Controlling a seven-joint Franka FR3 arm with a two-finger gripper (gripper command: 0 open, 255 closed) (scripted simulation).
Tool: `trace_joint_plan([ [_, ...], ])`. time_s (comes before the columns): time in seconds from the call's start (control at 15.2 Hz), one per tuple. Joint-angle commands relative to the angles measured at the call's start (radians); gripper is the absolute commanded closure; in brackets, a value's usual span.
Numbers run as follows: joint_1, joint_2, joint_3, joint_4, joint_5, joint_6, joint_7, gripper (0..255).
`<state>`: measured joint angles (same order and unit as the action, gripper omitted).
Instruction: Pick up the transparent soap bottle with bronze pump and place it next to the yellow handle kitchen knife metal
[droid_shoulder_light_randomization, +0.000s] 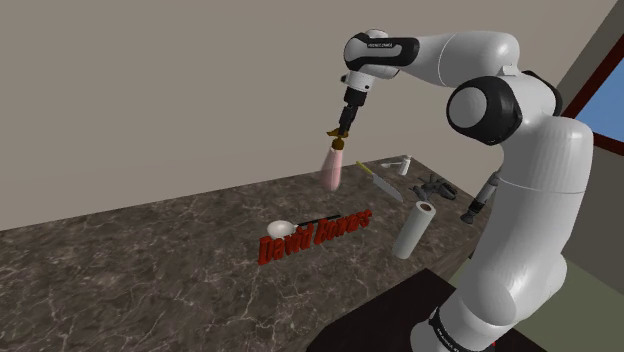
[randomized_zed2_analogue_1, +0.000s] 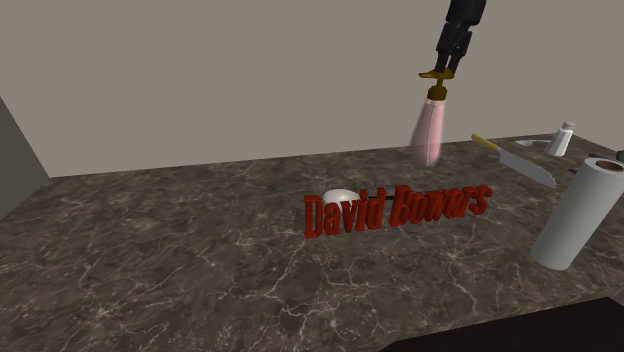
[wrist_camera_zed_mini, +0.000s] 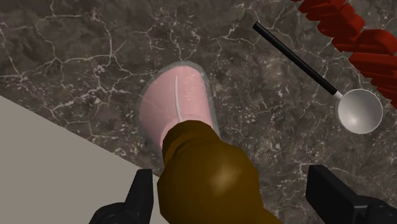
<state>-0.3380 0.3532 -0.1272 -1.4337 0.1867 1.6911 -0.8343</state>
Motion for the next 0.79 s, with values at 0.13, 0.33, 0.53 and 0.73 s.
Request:
trace_joint_plan([
  [0.13,-0.008,0.012,-0.002,0.084,0.0,-0.072,0.003,0],
  [0.33,-0.017,0.031,-0.004,0.171,0.002,-0.141,0.006,0],
  [0.53,-0.017,0.031,-0.004,0.171,0.002,-0.141,0.006,0],
  [0.73,-0.017,0.031,-0.004,0.171,0.002,-0.141,0.006,0],
])
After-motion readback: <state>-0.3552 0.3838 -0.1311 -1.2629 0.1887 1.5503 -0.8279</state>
